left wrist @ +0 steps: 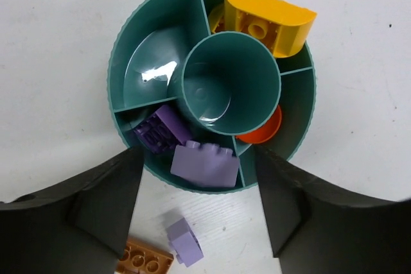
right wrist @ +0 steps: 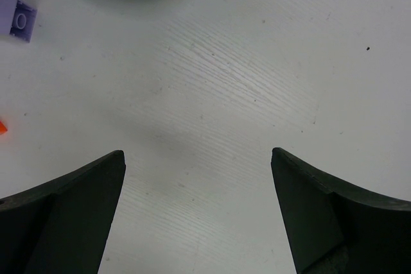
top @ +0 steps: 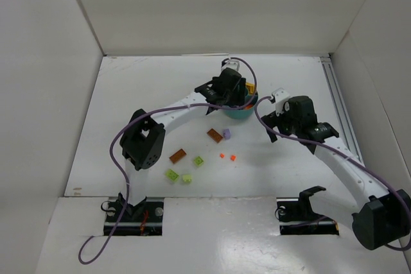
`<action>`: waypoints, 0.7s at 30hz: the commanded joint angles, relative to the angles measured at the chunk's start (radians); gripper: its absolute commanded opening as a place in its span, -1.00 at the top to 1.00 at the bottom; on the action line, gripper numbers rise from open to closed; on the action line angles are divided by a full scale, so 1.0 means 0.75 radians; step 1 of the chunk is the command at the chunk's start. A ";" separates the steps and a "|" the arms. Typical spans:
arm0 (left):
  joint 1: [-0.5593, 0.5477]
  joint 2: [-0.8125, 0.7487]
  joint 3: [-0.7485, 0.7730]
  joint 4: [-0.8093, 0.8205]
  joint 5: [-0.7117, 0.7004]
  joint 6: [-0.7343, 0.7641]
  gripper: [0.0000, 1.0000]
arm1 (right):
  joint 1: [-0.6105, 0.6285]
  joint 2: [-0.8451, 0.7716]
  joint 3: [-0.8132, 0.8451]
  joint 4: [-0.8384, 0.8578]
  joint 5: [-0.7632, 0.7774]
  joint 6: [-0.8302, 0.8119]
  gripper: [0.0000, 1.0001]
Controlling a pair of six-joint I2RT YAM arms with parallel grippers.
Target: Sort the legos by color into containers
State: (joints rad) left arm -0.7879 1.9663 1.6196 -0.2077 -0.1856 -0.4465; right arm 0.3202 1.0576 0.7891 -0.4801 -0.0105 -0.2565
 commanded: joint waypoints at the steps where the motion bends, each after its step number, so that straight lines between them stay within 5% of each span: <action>1: 0.003 -0.041 -0.010 0.040 -0.008 0.000 -0.35 | -0.008 -0.038 0.018 0.022 -0.033 -0.006 -0.99; 8: 0.003 -0.071 -0.010 0.040 0.016 0.012 -0.45 | -0.008 -0.050 0.018 0.022 -0.064 -0.024 -0.99; 12: 0.003 -0.165 -0.069 0.040 0.004 0.012 -0.68 | 0.025 -0.062 0.018 0.049 -0.180 -0.122 -0.99; 17: 0.003 -0.423 -0.269 0.052 -0.065 -0.026 -0.99 | 0.186 -0.015 0.018 0.112 -0.193 -0.135 -0.99; 21: 0.003 -0.660 -0.482 0.015 -0.161 -0.126 -0.99 | 0.327 0.093 0.005 0.227 -0.205 -0.077 -0.99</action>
State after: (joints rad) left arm -0.7879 1.6295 1.3380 -0.1925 -0.2272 -0.4862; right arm 0.5098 1.0752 0.7891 -0.4160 -0.1318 -0.3283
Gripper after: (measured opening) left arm 0.993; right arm 0.994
